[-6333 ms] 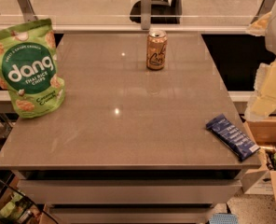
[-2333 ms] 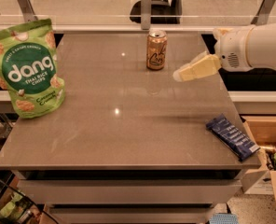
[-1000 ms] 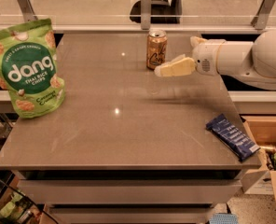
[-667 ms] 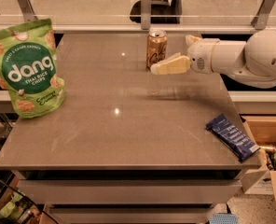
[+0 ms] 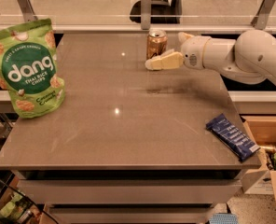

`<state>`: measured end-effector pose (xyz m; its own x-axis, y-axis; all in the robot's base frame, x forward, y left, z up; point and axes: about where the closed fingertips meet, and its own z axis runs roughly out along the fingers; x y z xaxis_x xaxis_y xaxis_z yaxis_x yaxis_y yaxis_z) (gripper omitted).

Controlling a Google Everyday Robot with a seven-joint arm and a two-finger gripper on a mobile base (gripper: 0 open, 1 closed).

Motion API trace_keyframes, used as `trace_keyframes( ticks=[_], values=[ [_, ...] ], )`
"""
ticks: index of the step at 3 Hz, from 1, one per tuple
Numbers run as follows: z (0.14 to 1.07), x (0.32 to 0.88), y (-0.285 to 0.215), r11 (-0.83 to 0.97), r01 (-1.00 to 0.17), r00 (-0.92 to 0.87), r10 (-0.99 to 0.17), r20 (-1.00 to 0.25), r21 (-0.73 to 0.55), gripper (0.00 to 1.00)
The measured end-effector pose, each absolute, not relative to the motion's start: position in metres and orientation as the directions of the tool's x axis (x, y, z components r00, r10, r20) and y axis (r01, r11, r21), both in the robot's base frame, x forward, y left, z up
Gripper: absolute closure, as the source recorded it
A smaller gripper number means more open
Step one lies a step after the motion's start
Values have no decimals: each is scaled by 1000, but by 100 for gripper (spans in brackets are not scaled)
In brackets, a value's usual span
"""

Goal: Move orange can near green rice chip bag

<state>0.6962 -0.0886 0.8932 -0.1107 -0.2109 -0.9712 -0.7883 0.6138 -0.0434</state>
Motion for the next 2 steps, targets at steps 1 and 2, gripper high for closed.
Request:
trace_keyframes(
  ticks=[1, 2],
  values=[
    [894, 708, -81, 603, -796, -97, -197, -976, -42, 0],
    [893, 716, -76, 594, -803, -90, -198, -976, -47, 0]
  ],
)
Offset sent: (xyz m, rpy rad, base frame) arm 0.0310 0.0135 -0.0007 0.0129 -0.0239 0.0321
